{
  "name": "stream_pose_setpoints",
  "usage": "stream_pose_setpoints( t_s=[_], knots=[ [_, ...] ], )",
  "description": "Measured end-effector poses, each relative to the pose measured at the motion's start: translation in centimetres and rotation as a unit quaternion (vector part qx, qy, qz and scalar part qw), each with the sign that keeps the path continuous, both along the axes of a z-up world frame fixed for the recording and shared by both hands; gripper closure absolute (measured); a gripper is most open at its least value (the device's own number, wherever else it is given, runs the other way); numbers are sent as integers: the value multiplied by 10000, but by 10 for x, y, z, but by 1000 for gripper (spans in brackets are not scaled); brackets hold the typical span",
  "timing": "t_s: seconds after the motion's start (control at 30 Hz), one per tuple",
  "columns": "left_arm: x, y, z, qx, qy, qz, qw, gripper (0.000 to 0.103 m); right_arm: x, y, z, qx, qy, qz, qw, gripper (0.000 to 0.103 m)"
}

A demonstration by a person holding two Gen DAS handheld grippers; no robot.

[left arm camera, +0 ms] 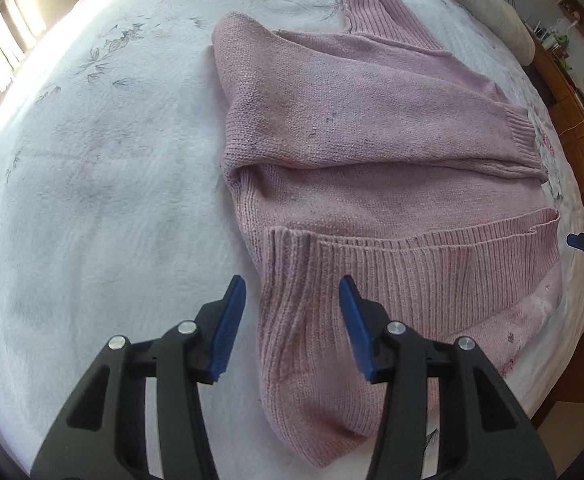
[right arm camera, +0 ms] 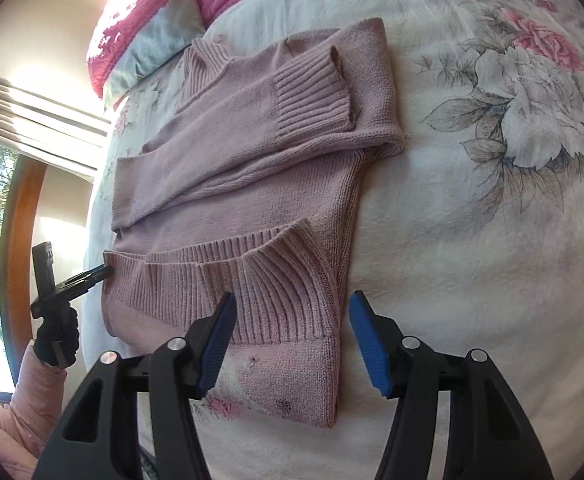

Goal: Fold small clothes
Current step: 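Open both tools and release the folded hem onto the body, then grasp the sweater side edge with both tools and fold it over the body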

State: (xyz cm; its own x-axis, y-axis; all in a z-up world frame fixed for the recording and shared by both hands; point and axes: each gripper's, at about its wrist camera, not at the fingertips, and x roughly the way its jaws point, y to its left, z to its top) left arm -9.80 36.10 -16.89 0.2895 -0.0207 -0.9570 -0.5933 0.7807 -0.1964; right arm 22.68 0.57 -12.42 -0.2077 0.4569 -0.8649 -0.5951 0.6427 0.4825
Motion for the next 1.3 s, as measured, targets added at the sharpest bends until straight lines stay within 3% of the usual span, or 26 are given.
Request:
stream_pose_setpoints(
  t_s=[0.03, 0.07, 0.17, 0.33, 0.57, 0.67, 0.7, 0.77, 0.8, 1.07, 1.3],
  knots=[
    [1, 1, -3, -66, 18, 9, 10000, 86, -1, 1, 0, -32, -46, 45, 10000, 43],
    [0, 1, -4, -44, 64, 36, 10000, 93, -1, 3, -1, -57, -79, 101, 9999, 43],
    [0, -7, 4, 170, -47, -55, 9998, 95, -5, 12, -1, -208, -302, 346, 9987, 42],
    [-4, -22, 24, 36, -527, -40, 9986, 95, -8, 30, -7, -414, -560, 700, 9951, 40],
    [10, -22, 3, 339, 14, 12, 9994, 93, -14, 62, -25, -628, -695, 1127, 9892, 42],
    [15, -24, 0, 466, 147, -62, 9988, 89, -22, 68, -28, -731, -890, 1335, 9843, 59],
    [16, -25, -3, 502, 208, -87, 9985, 87, -24, 68, -27, -745, -941, 1390, 9830, 71],
    [16, -24, -5, 470, 208, -73, 9987, 90, -26, 65, -23, -668, -943, 1374, 9838, 80],
    [15, -24, -5, 437, 163, -49, 9989, 93, -26, 63, -21, -611, -929, 1373, 9843, 89],
    [-3, -21, 31, 281, -681, 323, 9968, 96, -19, 34, 15, -25, -754, 898, 9931, 92],
    [4, -13, 99, 781, -1504, 410, 9847, 96, 9, 29, 71, 626, -842, 461, 9934, 93]
  ],
)
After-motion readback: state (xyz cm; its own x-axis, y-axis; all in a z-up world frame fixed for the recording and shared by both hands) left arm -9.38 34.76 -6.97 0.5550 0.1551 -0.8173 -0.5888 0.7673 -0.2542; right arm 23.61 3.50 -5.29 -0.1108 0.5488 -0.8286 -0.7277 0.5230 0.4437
